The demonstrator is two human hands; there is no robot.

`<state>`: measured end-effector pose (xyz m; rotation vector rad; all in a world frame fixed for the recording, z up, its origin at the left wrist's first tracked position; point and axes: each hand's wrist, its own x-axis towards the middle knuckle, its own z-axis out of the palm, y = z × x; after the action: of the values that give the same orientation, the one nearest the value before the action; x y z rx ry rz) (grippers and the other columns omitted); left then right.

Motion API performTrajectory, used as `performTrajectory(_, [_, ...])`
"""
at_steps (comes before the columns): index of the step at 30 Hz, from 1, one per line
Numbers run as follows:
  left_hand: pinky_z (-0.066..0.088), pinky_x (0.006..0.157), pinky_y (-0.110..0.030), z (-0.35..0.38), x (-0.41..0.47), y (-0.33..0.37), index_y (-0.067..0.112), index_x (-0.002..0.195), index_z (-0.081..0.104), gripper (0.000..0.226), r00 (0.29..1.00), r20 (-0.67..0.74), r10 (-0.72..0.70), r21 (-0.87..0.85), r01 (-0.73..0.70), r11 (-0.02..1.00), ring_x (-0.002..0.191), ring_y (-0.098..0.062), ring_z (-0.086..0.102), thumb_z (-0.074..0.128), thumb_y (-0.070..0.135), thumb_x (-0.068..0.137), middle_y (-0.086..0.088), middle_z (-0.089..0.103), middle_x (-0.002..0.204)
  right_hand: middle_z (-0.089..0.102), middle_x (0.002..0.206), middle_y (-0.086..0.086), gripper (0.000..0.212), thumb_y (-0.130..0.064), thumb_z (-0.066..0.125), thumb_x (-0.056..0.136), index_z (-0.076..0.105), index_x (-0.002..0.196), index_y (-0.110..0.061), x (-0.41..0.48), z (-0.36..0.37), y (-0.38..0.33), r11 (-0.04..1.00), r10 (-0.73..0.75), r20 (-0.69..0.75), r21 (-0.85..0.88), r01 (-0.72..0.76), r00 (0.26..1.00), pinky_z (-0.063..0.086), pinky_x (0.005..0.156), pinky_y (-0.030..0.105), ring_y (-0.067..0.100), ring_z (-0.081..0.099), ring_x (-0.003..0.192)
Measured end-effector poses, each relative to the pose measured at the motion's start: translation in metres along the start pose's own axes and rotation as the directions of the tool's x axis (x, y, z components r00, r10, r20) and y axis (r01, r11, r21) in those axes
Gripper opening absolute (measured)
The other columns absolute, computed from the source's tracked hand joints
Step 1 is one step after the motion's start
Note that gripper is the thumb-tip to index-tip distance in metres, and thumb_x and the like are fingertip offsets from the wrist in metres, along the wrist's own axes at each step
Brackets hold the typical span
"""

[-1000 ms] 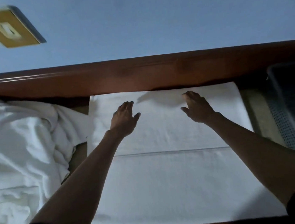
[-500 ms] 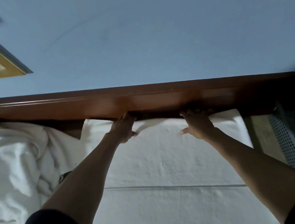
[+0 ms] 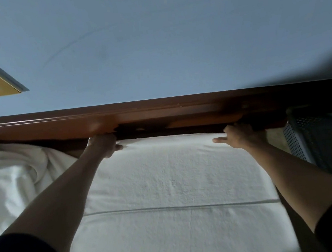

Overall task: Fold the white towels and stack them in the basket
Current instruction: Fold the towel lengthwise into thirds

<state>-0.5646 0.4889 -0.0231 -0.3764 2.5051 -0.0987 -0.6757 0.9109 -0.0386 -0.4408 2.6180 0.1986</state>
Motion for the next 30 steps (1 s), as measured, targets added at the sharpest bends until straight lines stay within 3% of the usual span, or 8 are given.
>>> performTrajectory(2, [0.048,0.103,-0.044,0.006,-0.006,-0.015,0.008,0.138,0.057,0.065,0.999,-0.021,-0.035,-0.168,0.031,0.985,0.126,-0.034,0.057,0.055,0.059,0.097,-0.014,0.062,0.135,0.064,0.09,0.005,0.071,-0.083,0.041,0.085,0.06,0.088,-0.014,-0.009,0.002,0.004,0.996,0.027,-0.008,0.081,-0.026,1.0,0.046,0.088,0.038,0.027,0.064,0.094])
performTrajectory(5, [0.049,0.098,-0.041,0.009,-0.028,-0.023,0.011,0.135,0.062,0.076,0.991,-0.129,-0.02,-0.39,-0.033,0.92,0.124,-0.031,0.058,0.066,0.068,0.085,-0.009,0.064,0.135,0.063,0.122,0.014,0.095,-0.09,0.03,0.082,0.061,0.117,-0.007,-0.027,0.003,0.002,0.964,0.094,-0.022,0.254,-0.085,0.995,0.05,0.093,0.04,0.032,0.062,0.11])
performTrajectory(10, [0.048,0.085,-0.038,0.013,-0.081,-0.021,0.02,0.115,0.076,0.061,0.92,-0.374,-0.117,-0.546,-0.116,0.83,0.114,-0.028,0.064,0.07,0.07,0.08,0.0,0.073,0.113,0.05,0.144,0.02,0.109,-0.089,0.013,0.079,0.053,0.138,-0.006,-0.072,0.002,-0.006,0.95,0.157,-0.084,0.287,-0.127,0.984,0.038,0.11,0.046,0.038,0.043,0.137])
performTrajectory(13, [0.04,0.071,-0.039,0.029,-0.112,-0.024,0.007,0.074,0.07,0.05,0.889,-0.409,-0.205,-0.64,-0.119,0.759,0.086,-0.035,0.063,0.08,0.055,0.08,-0.002,0.058,0.069,0.052,0.143,0.019,0.086,-0.077,0.035,0.091,0.058,0.134,-0.005,-0.11,0.006,-0.011,0.927,0.2,-0.201,0.356,-0.119,0.959,0.035,0.113,0.045,0.037,0.036,0.144])
performTrajectory(16, [0.034,0.059,-0.037,0.051,-0.145,-0.029,0.004,0.059,0.058,0.057,0.875,-0.414,-0.25,-0.705,-0.134,0.697,0.068,-0.037,0.058,0.083,0.051,0.079,-0.013,0.054,0.06,0.058,0.135,0.02,0.095,-0.085,0.035,0.085,0.062,0.123,-0.002,-0.147,0.026,-0.013,0.886,0.235,-0.281,0.455,-0.087,0.93,0.042,0.109,0.051,0.038,0.05,0.132])
performTrajectory(19, [0.03,0.054,-0.034,0.072,-0.185,-0.031,0.006,0.056,0.06,0.054,0.865,-0.419,-0.276,-0.729,-0.139,0.671,0.064,-0.029,0.054,0.084,0.049,0.079,-0.011,0.053,0.066,0.065,0.116,0.02,0.088,-0.081,0.038,0.083,0.065,0.108,-0.001,-0.186,0.052,-0.019,0.87,0.264,-0.375,0.491,-0.051,0.889,0.05,0.097,0.054,0.039,0.061,0.109])
performTrajectory(23, [0.037,0.065,-0.031,0.103,-0.242,-0.029,0.009,0.073,0.074,0.039,0.847,-0.435,-0.306,-0.76,-0.163,0.629,0.075,-0.023,0.053,0.084,0.046,0.079,-0.009,0.056,0.087,0.061,0.099,0.017,0.077,-0.076,0.046,0.089,0.064,0.094,-0.001,-0.243,0.084,-0.027,0.823,0.329,-0.522,0.566,0.032,0.787,0.05,0.084,0.049,0.037,0.058,0.096])
performTrajectory(30, [0.043,0.075,-0.034,0.182,-0.325,-0.024,0.007,0.079,0.078,0.038,0.816,-0.454,-0.358,-0.794,-0.188,0.579,0.081,-0.028,0.061,0.09,0.042,0.072,-0.014,0.064,0.091,0.053,0.085,0.007,0.07,-0.075,0.05,0.085,0.058,0.078,-0.006,-0.326,0.166,-0.038,0.684,0.416,-0.539,0.716,0.139,0.733,0.044,0.079,0.04,0.027,0.053,0.084])
